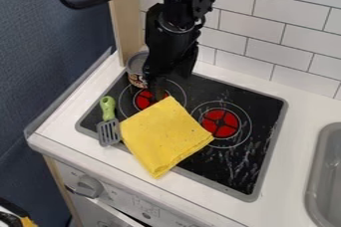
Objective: Move the spatula on the right side of the stove
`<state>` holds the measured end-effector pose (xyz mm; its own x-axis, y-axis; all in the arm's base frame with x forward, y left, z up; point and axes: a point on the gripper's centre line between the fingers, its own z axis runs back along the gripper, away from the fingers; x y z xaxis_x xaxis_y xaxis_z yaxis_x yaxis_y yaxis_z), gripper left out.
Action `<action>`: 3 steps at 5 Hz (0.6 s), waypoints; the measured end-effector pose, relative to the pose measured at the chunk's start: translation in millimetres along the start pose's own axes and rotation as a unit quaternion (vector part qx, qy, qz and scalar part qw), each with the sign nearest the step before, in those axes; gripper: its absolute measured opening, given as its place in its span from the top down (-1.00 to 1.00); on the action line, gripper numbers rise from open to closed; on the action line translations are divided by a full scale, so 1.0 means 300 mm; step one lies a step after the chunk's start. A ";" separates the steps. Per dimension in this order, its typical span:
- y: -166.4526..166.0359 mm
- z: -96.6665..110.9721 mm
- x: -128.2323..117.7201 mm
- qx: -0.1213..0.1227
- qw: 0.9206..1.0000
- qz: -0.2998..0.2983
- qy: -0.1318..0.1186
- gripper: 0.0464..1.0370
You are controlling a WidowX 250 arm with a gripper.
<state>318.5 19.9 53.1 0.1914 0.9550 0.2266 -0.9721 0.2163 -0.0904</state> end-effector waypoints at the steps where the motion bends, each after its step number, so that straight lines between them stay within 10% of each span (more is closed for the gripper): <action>1: 0.015 -0.034 -0.011 0.017 1.000 -0.007 0.004 -0.93; 3: 0.042 -0.075 0.116 0.006 0.999 -0.039 0.002 -0.93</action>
<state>316.0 60.4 38.1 0.2679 0.9359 0.2289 -0.9556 0.2884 -0.0605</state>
